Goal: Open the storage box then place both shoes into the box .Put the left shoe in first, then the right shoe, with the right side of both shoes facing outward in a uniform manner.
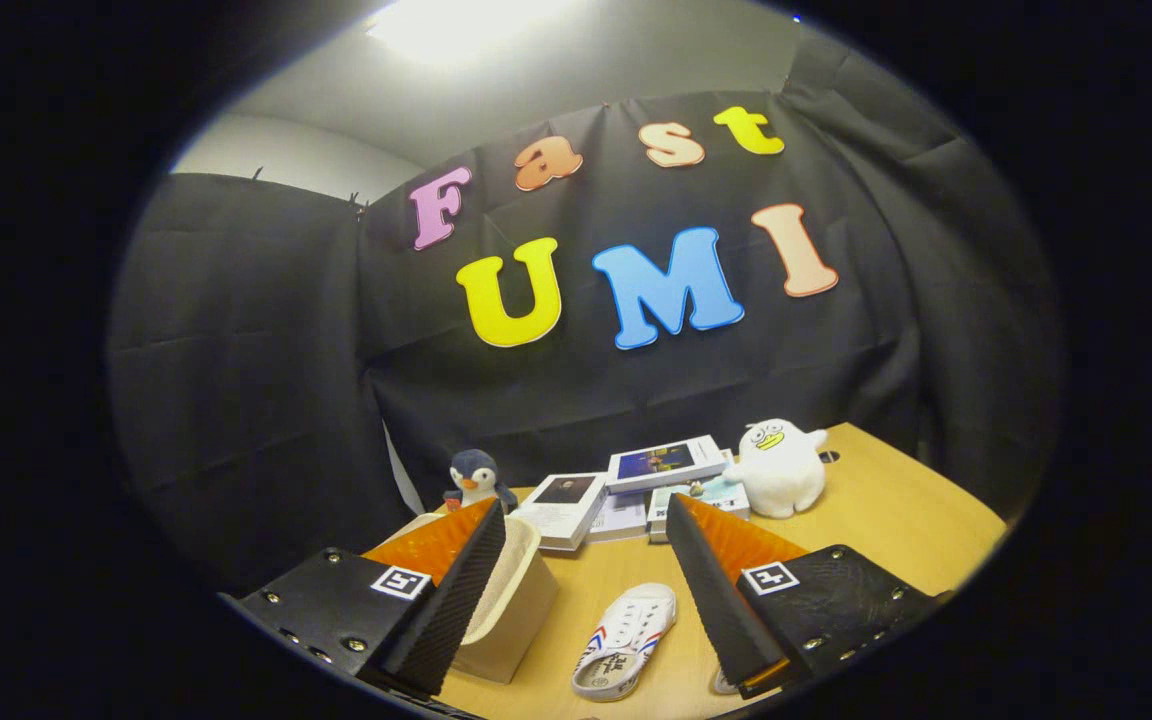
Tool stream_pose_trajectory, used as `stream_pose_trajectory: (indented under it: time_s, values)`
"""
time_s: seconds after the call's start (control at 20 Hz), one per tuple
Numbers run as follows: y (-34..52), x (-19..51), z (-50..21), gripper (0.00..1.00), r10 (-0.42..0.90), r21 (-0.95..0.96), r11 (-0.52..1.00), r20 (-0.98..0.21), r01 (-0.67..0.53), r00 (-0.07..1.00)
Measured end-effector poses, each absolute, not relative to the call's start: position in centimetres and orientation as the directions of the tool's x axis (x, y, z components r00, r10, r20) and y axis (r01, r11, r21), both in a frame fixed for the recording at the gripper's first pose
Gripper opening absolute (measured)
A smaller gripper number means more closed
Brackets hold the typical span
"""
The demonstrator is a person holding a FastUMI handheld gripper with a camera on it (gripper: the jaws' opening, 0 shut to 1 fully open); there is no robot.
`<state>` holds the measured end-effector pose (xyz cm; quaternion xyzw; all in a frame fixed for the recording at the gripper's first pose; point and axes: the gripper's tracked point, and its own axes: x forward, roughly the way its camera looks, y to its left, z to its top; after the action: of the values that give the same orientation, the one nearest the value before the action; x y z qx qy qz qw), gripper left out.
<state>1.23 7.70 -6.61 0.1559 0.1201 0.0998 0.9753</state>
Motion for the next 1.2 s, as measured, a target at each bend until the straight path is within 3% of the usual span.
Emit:
stream_pose_trajectory:
  time_s: [0.5, 1.2]
  values:
    - [12.2, 0.6, -11.4, 0.98, 0.368, 0.545, 0.827, -0.342, -0.136, 0.864]
    - [17.1, -0.8, -15.8, 0.98, 0.536, 0.763, 0.645, -0.412, -0.043, 0.737]
